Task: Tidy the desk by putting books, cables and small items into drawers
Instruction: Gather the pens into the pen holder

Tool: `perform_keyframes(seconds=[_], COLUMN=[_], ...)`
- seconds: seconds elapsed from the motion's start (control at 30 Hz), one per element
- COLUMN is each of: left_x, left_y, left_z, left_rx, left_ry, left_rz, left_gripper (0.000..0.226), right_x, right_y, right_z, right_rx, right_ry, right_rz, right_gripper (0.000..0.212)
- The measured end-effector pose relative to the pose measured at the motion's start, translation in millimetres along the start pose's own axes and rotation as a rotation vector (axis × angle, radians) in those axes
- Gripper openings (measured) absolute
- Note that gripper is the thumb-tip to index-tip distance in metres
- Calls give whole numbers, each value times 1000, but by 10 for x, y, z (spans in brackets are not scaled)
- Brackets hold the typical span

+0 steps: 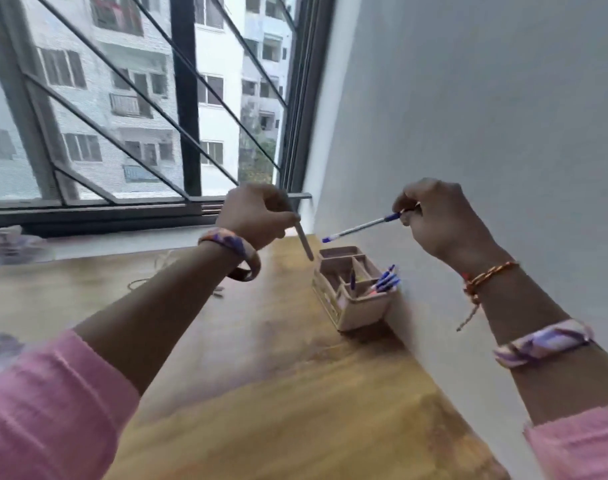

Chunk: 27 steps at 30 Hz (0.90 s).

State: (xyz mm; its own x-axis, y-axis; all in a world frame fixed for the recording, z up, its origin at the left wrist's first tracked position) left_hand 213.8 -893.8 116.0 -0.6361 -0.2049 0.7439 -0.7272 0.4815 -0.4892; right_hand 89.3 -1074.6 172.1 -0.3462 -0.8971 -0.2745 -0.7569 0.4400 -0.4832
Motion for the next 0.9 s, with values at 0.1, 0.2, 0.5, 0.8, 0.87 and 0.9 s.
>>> perform_keyframes(seconds=[0.1, 0.2, 0.5, 0.8, 0.87, 0.9], left_x=[208, 255, 255, 208, 152, 123], left_y=[-209, -327, -185, 23, 96, 139], left_z=[426, 807, 1351, 481, 285, 193], left_rx=[-25, -87, -358, -295, -292, -293], left_ry=[-14, -70, -241, -264, -271, -264], left_rz=[57, 69, 75, 118, 111, 104], left_gripper=[5, 8, 18, 13, 11, 10], right_x=[320, 489, 480, 331, 193, 81], right_y=[-28, 1, 77, 251, 300, 315], right_z=[6, 124, 521, 761, 676, 621], right_rx=[-57, -121, -176, -228, -168, -128], right_ry=[88, 139, 104, 153, 193, 209], right_rz=[57, 105, 159, 253, 250, 233], right_gripper=[21, 25, 25, 20, 19, 20])
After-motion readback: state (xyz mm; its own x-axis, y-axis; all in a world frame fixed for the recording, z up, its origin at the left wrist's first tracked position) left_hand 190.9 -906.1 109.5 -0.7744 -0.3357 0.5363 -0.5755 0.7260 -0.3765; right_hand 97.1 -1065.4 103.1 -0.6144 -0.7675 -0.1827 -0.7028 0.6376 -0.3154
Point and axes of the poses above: each hand's wrist, its own y-axis away from the middle knuckle, its own z-axis out of the palm, x = y × z, the point moved 10 cm from there along -y, towards the middle knuckle, and after that the axes turned 10 degrees about z, right-handed, at the moved point
